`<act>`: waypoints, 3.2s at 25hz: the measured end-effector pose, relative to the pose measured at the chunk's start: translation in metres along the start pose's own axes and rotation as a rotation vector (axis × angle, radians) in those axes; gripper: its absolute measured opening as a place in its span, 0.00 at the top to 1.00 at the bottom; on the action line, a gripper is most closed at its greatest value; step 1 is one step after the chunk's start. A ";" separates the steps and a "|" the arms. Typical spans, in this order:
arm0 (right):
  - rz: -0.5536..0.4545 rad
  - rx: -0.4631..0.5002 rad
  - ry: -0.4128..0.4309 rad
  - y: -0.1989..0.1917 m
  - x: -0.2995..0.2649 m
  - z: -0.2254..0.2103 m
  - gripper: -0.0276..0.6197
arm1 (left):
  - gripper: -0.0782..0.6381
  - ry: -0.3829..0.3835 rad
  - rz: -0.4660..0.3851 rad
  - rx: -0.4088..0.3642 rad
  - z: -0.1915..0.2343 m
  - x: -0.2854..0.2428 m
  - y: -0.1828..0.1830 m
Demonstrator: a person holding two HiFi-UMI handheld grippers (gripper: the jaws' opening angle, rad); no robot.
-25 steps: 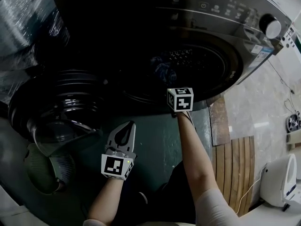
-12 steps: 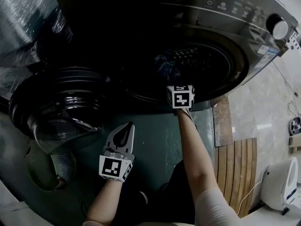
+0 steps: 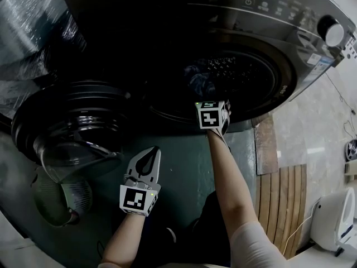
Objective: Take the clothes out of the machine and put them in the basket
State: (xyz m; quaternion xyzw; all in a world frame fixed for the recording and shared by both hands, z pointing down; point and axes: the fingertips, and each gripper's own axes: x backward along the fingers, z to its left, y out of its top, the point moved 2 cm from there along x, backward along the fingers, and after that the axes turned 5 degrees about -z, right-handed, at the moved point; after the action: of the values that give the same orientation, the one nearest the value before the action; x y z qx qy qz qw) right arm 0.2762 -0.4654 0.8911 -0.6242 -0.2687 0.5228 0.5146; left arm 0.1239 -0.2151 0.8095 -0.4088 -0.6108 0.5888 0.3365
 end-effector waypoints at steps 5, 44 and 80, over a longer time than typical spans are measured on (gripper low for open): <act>0.018 0.072 -0.011 -0.004 -0.001 0.003 0.34 | 0.86 -0.005 -0.007 0.017 -0.002 -0.002 0.000; 0.013 0.170 -0.078 -0.004 0.012 -0.014 0.87 | 0.86 0.004 -0.002 0.006 -0.002 0.001 0.001; -0.159 -0.173 0.019 0.043 0.073 -0.008 0.87 | 0.86 -0.036 0.002 0.017 -0.005 -0.024 -0.011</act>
State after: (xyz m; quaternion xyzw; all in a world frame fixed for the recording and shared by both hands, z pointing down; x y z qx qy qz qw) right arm 0.2971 -0.4187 0.8236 -0.6479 -0.3564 0.4495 0.5012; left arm 0.1381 -0.2342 0.8230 -0.3957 -0.6115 0.6014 0.3283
